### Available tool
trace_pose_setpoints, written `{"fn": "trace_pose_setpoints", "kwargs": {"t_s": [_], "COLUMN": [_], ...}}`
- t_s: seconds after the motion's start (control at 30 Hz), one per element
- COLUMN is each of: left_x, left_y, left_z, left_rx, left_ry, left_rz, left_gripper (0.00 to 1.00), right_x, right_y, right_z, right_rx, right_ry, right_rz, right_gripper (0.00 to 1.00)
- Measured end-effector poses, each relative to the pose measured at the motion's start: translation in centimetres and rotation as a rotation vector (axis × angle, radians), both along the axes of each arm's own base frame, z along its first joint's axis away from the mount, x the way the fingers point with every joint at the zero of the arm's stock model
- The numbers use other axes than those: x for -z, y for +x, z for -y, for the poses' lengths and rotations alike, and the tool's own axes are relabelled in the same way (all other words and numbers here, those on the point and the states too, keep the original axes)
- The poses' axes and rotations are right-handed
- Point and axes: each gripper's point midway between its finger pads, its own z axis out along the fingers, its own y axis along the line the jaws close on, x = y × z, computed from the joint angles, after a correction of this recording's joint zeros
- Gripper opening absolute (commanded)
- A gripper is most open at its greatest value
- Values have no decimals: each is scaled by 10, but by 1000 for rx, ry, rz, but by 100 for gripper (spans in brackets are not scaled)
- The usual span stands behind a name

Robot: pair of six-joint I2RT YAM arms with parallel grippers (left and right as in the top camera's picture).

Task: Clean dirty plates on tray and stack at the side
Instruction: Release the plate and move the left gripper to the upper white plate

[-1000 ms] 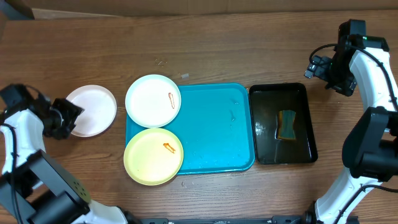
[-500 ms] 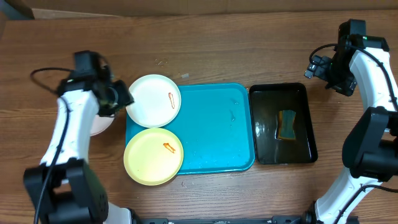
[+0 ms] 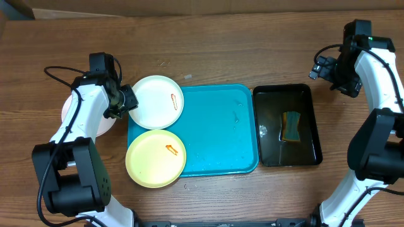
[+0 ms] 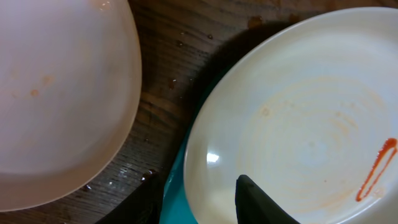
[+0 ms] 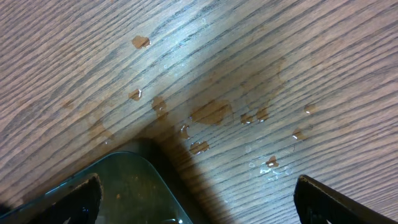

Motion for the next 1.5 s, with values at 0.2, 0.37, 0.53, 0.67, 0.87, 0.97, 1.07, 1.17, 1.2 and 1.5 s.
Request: {"fn": "trace_pose_setpoints", "kwargs": {"t_s": [0.2,0.37,0.53,0.67,0.87,0.97,1.07,1.17,1.2,1.5], "left_x": [2,10,15,16,28,30,29,29,29,29], "left_y": [0,-1,-5,-4,-4,-4,-2,-2,-2,-1], "left_z": [-5,-5,-4,-5,-5,-4,-1,3,4,18], "left_rx": [-7,-9,-11,-11,-11,-11,-6,-1,1,36], "left_ry": [26,29,28,28,31,30,13,-9,-14,-27], "left_rz": [2,8,-1,5,27,33,42,43,43,41], "left_gripper": [39,34,29,28,16,12,12,11,11,11], "right_x": [0,0,0,0,0,0,0,0,0,0], "right_y": [0,0,0,0,0,0,0,0,0,0], "right_z": [0,0,0,0,0,0,0,0,0,0], "right_rx": [0,0,0,0,0,0,0,0,0,1], "right_ry": [0,0,0,1,0,0,0,1,1,0], "right_rz": [0,0,0,0,0,0,-1,-1,-1,0], "right_gripper": [100,100,100,100,100,100,100,100,100,100]}}
